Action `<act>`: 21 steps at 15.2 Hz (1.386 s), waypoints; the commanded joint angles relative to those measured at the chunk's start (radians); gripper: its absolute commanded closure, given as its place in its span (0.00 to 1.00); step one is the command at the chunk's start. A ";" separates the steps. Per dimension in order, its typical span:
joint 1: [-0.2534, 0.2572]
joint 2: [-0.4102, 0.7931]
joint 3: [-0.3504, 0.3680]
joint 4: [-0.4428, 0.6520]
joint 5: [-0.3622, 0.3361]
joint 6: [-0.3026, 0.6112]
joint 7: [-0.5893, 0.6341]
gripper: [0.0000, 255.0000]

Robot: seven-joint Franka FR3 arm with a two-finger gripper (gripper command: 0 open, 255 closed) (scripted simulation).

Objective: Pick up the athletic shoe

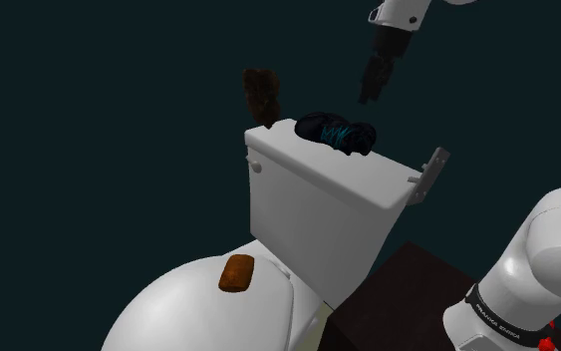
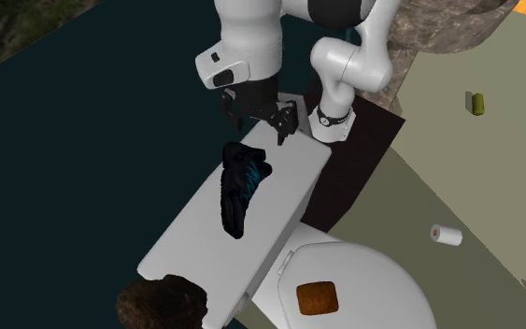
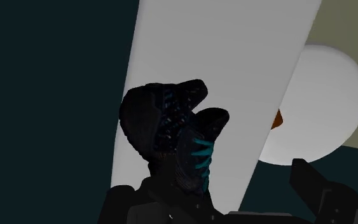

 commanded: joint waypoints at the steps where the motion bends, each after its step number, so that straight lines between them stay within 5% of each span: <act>1: 0.019 0.086 -0.017 0.056 0.009 0.015 -0.072 0.00; 10: 0.066 0.469 -0.044 0.373 0.076 0.009 -0.361 0.00; 19: 0.065 0.473 -0.042 0.277 0.080 0.109 -0.374 0.00; 20: 0.065 0.472 -0.042 0.273 0.080 0.110 -0.374 1.00; 21: 0.065 0.472 -0.042 0.272 0.080 0.112 -0.375 1.00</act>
